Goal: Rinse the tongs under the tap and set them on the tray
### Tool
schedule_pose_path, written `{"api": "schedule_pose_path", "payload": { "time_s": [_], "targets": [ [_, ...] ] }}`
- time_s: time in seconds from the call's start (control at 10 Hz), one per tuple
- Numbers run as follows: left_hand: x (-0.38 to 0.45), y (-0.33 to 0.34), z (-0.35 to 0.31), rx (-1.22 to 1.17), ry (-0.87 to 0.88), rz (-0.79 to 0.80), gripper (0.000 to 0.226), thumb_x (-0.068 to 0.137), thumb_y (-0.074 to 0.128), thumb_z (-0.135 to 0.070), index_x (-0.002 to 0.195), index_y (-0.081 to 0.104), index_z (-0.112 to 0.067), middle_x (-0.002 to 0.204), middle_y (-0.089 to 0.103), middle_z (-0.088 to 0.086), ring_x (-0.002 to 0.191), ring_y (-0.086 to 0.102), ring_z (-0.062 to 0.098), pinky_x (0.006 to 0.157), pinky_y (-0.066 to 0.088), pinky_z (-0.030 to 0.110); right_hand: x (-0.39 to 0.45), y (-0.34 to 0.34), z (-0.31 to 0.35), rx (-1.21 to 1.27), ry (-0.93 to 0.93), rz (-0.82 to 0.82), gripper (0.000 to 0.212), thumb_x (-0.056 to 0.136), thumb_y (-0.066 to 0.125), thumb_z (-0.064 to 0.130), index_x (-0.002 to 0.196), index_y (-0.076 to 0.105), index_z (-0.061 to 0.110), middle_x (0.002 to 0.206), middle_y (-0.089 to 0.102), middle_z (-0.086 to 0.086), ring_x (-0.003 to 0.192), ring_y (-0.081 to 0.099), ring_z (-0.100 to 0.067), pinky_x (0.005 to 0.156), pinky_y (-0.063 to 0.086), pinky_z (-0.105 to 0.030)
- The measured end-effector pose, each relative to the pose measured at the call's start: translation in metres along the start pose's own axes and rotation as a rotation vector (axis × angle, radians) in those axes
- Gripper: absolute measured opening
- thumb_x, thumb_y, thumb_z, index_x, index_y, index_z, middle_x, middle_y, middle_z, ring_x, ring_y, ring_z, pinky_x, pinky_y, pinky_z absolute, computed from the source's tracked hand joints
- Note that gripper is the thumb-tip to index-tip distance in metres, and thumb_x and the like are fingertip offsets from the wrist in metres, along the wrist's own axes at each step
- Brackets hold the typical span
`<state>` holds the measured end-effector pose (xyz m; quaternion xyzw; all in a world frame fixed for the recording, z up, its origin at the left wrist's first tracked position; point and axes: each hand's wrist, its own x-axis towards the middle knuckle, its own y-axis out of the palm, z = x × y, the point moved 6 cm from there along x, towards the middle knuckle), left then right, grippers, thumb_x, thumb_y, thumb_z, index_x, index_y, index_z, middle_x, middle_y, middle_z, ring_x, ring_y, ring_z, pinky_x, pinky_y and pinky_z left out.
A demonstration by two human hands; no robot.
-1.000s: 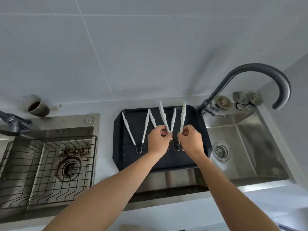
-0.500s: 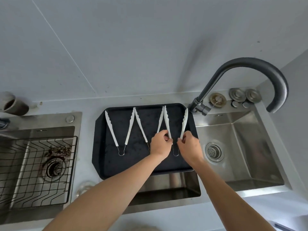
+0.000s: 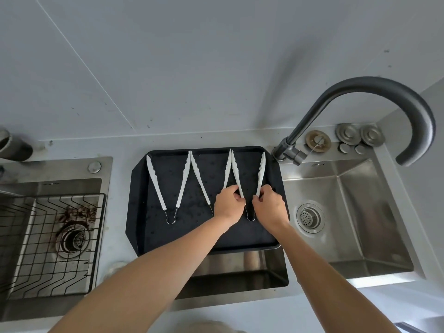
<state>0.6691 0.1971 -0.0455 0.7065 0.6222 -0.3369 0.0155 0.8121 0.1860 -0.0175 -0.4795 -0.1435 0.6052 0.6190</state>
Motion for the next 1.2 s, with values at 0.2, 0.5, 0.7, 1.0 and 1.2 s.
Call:
{"api": "schedule_pose_path", "payload": {
  "time_s": [0.2, 0.5, 0.7, 1.0, 1.2],
  "targets": [
    [0.005, -0.002, 0.002, -0.058, -0.021, -0.003, 0.025, 0.088, 0.054, -0.003, 0.086, 0.077, -0.012, 0.077, 0.075, 0.016, 0.078, 0.071, 0.04, 0.075, 0.062, 0.055, 0.007, 0.003, 0.001, 0.012, 0.005, -0.026, 0.018, 0.103, 0.054, 0.024, 0.096, 0.056, 0.008, 0.081, 0.066, -0.009, 0.075, 0.065, -0.034, 0.072, 0.056, -0.049],
    [0.004, -0.001, 0.002, -0.081, -0.034, 0.015, 0.021, 0.089, 0.055, -0.001, 0.08, 0.074, -0.001, 0.077, 0.075, 0.016, 0.08, 0.075, 0.037, 0.076, 0.063, 0.053, 0.008, 0.005, -0.002, 0.056, -0.001, -0.068, 0.023, 0.106, 0.051, 0.026, 0.089, 0.056, 0.01, 0.074, 0.06, -0.004, 0.071, 0.061, -0.032, 0.07, 0.052, -0.045],
    [0.001, -0.002, 0.002, -0.06, -0.026, 0.021, 0.019, 0.088, 0.056, -0.004, 0.079, 0.072, 0.002, 0.078, 0.073, 0.021, 0.079, 0.072, 0.041, 0.077, 0.062, 0.055, 0.003, 0.001, 0.003, 0.101, 0.039, -0.033, 0.034, 0.105, 0.052, 0.027, 0.131, 0.056, 0.005, 0.092, 0.071, -0.013, 0.087, 0.068, -0.033, 0.084, 0.056, -0.051],
    [0.001, -0.013, 0.005, -0.022, -0.04, 0.022, 0.023, 0.078, 0.048, -0.009, 0.057, 0.04, -0.014, 0.064, 0.054, 0.017, 0.064, 0.052, 0.022, 0.063, 0.045, 0.037, -0.006, -0.005, 0.01, 0.029, 0.06, -0.034, 0.02, 0.103, 0.053, 0.025, 0.114, 0.054, 0.008, 0.1, 0.067, -0.009, 0.089, 0.065, -0.032, 0.081, 0.056, -0.048],
    [-0.014, -0.037, -0.018, -0.01, 0.052, 0.022, 0.022, 0.093, 0.059, -0.009, 0.109, 0.072, -0.018, 0.104, 0.068, 0.01, 0.094, 0.064, 0.023, 0.085, 0.05, 0.032, -0.014, -0.014, 0.028, -0.071, 0.007, -0.096, 0.029, 0.102, 0.052, 0.026, 0.124, 0.056, 0.006, 0.122, 0.063, -0.014, 0.102, 0.064, -0.037, 0.086, 0.052, -0.045]
  ]
}}
